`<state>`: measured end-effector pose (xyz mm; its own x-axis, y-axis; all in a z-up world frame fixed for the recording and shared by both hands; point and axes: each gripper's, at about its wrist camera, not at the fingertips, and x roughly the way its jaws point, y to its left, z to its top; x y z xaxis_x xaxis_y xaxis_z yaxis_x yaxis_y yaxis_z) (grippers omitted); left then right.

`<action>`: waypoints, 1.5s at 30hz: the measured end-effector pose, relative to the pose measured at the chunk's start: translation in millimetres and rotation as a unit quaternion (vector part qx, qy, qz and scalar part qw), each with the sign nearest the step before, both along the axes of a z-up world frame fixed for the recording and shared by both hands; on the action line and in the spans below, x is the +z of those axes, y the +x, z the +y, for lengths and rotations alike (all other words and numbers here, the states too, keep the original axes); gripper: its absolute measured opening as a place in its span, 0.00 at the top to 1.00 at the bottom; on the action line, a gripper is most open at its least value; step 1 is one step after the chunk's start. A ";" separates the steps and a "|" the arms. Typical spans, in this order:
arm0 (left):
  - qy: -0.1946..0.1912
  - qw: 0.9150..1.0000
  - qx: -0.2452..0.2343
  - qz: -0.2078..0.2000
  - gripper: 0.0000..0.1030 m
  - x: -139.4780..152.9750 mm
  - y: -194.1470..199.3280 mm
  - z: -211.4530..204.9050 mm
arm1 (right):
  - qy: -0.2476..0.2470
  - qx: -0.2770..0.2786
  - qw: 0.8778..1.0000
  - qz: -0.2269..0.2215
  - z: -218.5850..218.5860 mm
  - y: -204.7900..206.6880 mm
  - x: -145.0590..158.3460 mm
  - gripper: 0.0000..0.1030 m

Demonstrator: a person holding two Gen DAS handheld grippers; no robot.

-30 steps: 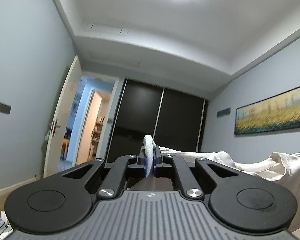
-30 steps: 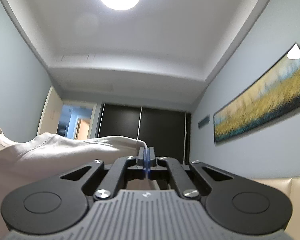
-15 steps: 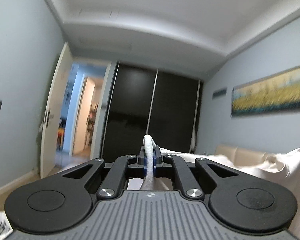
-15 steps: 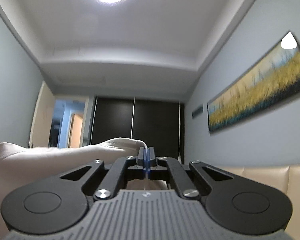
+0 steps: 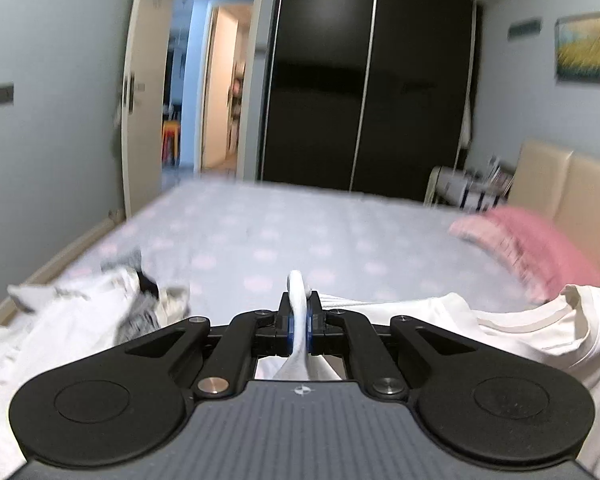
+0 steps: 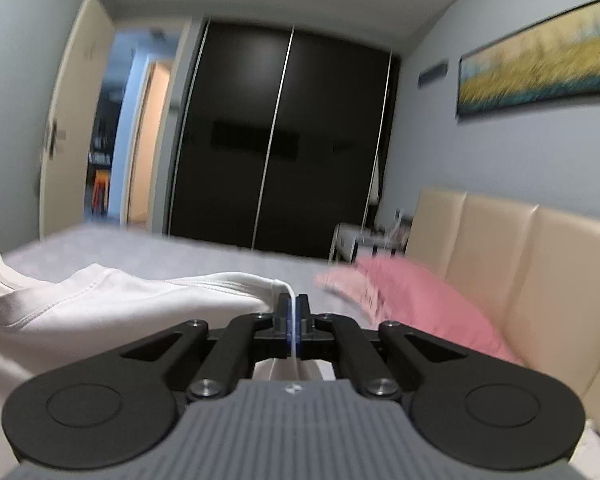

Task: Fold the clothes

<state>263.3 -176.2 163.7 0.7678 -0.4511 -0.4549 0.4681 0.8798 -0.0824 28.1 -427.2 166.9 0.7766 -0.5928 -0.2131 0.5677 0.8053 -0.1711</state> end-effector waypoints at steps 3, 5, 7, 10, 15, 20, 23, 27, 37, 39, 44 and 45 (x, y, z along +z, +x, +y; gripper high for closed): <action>0.032 0.999 0.002 0.019 0.96 -43.6 42.4 -27.4 | 0.029 -0.008 0.998 0.050 -38.3 60.1 -46.2 0.99; 0.054 0.998 0.005 0.038 0.96 -77.8 64.1 -36.3 | 0.038 -0.016 0.996 0.081 -61.5 94.6 -77.3 0.99; 0.075 0.995 0.005 0.066 0.96 -116.3 83.3 -42.0 | 0.055 -0.021 0.992 0.111 -83.2 126.2 -110.1 0.99; 0.113 0.989 0.001 0.092 0.96 -171.4 99.3 -50.5 | 0.084 -0.025 0.984 0.153 -109.8 165.6 -160.9 0.99; 0.156 0.978 -0.001 0.136 0.96 -241.8 123.0 -67.4 | 0.126 -0.021 0.967 0.219 -136.2 214.0 -239.3 0.99; 0.156 0.977 -0.010 0.143 0.95 -261.4 122.3 -65.3 | 0.141 -0.014 0.957 0.251 -148.5 227.4 -279.1 0.98; 0.148 0.978 -0.015 0.146 0.95 -259.8 121.1 -60.5 | 0.150 -0.008 0.955 0.257 -154.2 227.2 -285.0 0.95; 0.115 0.981 -0.016 0.155 0.79 -238.6 123.1 -42.3 | 0.167 -0.003 0.951 0.260 -158.1 218.8 -271.8 0.80; 0.103 0.983 -0.012 0.152 0.59 -180.5 92.1 29.2 | 0.229 -0.009 0.951 0.208 -163.2 134.6 -202.3 0.60; 0.108 0.979 0.009 0.173 0.59 -188.3 84.5 46.3 | 0.246 -0.013 0.948 0.203 -166.0 110.5 -195.3 0.59; 0.104 0.963 0.039 0.245 0.59 -220.4 75.1 73.1 | 0.305 -0.033 0.934 0.183 -178.9 54.1 -195.0 0.59; 0.106 0.960 0.045 0.256 0.59 -226.7 74.3 74.8 | 0.318 -0.039 0.930 0.179 -181.3 46.1 -198.9 0.59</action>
<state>337.6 -101.4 -63.0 0.4510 -0.2497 -0.8568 0.3353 0.9371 -0.0966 74.2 -608.4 -32.0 0.5484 -0.3099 -0.7767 0.6271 0.7669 0.1368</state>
